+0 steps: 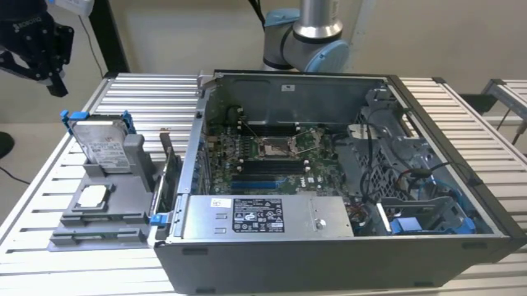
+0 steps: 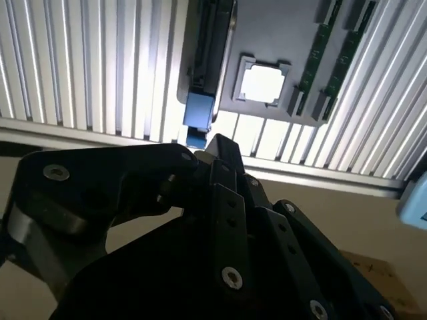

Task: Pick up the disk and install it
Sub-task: 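Pick up the disk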

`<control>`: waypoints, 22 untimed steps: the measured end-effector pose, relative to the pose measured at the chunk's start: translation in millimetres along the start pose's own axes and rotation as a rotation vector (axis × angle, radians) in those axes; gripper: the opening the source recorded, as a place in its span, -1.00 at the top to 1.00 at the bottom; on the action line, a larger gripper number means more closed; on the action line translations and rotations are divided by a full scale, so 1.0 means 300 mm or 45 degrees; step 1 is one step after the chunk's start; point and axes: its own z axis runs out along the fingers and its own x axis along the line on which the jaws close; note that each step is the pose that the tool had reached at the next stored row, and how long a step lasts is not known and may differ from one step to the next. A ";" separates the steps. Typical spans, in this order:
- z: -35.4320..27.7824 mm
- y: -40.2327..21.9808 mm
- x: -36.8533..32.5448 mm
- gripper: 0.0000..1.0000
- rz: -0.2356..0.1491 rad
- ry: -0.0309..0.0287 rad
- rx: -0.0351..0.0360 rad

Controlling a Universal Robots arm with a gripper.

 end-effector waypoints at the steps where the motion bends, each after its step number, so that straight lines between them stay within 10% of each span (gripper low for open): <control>1: 0.001 0.000 0.000 1.00 -0.023 -0.0002 0.0005; 22: 0.007 -0.001 0.000 1.00 -0.489 -0.0008 0.0059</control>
